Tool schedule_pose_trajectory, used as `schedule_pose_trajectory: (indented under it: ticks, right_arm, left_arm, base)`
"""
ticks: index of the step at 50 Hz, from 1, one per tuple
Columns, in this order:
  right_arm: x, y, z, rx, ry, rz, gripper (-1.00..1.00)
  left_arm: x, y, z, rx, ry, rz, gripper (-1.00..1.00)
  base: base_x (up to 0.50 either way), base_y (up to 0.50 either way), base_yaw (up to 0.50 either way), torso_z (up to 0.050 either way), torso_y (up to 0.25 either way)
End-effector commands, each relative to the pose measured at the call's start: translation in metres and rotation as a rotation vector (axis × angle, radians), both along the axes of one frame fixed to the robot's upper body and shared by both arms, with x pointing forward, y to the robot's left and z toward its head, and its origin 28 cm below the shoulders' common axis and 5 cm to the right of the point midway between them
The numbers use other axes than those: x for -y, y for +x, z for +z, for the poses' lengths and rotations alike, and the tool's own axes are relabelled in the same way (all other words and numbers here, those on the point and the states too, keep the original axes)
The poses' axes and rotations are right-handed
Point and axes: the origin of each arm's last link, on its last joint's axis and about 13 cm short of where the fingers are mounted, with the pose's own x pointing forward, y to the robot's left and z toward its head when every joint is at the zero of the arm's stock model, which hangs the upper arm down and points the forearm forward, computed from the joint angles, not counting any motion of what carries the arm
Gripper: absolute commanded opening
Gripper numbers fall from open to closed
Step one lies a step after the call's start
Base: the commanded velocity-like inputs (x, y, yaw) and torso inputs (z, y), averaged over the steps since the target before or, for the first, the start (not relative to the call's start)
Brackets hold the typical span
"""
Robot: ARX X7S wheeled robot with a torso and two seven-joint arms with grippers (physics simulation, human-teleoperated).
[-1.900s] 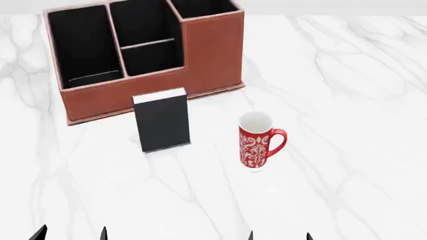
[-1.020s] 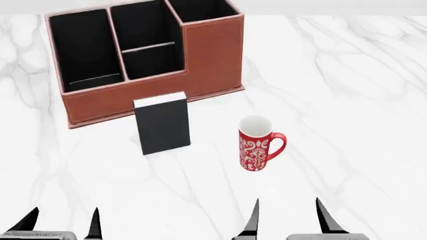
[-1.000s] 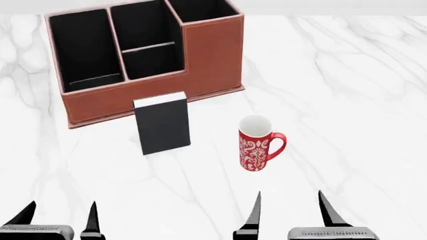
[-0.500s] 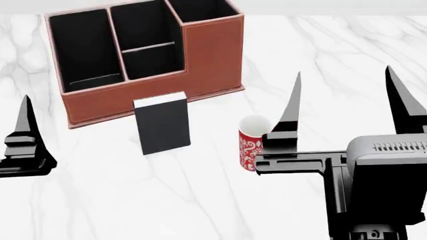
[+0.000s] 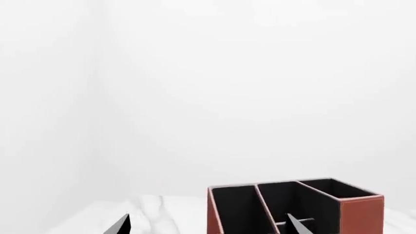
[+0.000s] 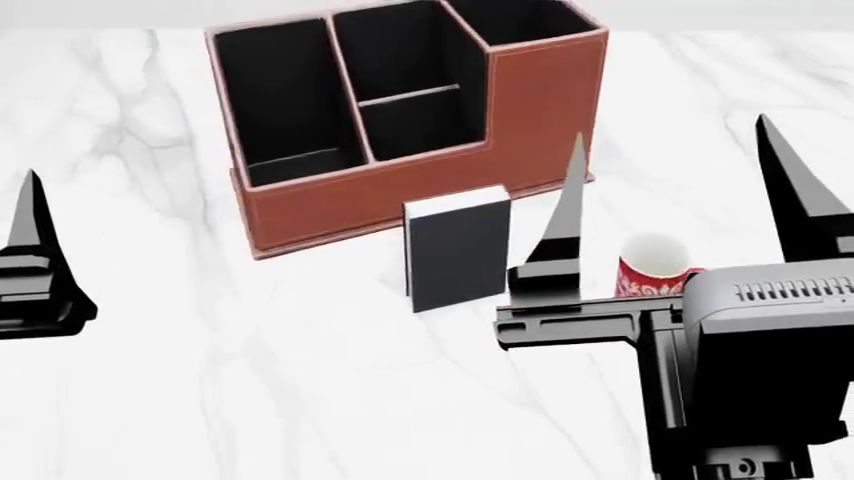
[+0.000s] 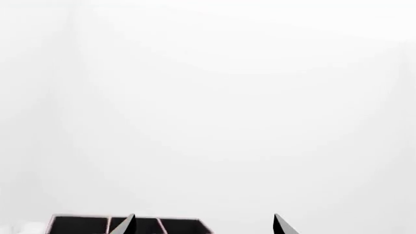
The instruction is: Pick up the book and place it in the front compartment of the caddy.
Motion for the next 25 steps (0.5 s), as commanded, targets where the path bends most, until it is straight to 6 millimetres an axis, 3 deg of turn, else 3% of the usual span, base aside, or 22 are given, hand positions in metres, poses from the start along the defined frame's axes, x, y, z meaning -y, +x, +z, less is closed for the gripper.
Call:
schedule_pose_trajectory:
  ticks: [1, 18, 25]
  right_arm:
    - [0.0003, 0.0007, 0.0009, 0.010, 0.007, 0.007, 1.00]
    - [-0.0010, -0.0001, -0.0008, 0.004, -0.018, 0.005, 1.00]
    - [-0.0009, 0.0012, -0.0013, -0.004, -0.013, -0.006, 1.00]
  left_arm:
    - [-0.0033, 0.0013, 0.0021, 0.036, -0.001, 0.030, 1.00]
    - [-0.0027, 0.0013, 0.0014, 0.033, -0.001, 0.027, 1.00]
    - [-0.0025, 0.0010, 0.0016, 0.035, 0.001, 0.026, 1.00]
  base:
    - [0.00, 0.50, 0.00, 0.000, 0.000]
    - [0.00, 0.50, 0.00, 0.000, 0.000]
    - [0.00, 0.04, 0.00, 0.000, 0.000]
